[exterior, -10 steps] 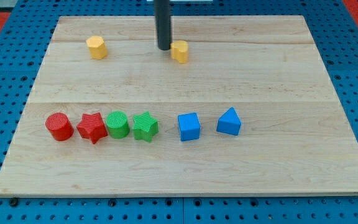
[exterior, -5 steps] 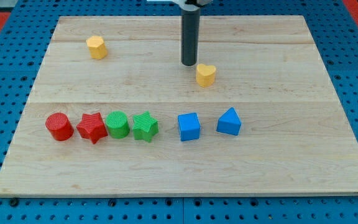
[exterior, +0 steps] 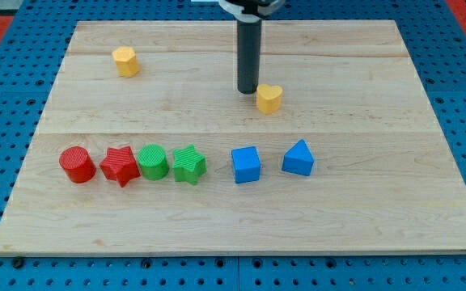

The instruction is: Slide the yellow heart towards the bottom right

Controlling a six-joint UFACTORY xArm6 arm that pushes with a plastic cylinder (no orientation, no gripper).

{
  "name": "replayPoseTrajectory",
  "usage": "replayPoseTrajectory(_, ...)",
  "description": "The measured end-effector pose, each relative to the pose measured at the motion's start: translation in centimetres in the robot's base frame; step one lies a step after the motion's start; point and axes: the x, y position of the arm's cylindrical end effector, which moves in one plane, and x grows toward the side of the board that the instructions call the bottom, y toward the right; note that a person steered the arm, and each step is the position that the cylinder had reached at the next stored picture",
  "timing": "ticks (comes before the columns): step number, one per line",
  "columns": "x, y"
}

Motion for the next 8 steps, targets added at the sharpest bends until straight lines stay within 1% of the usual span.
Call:
replayPoseTrajectory(1,2.3,5.1)
replayPoseTrajectory(3,5.4,10.5)
replayPoseTrajectory(4,6.3,12.1)
replayPoseTrajectory(8,9.6,15.0)
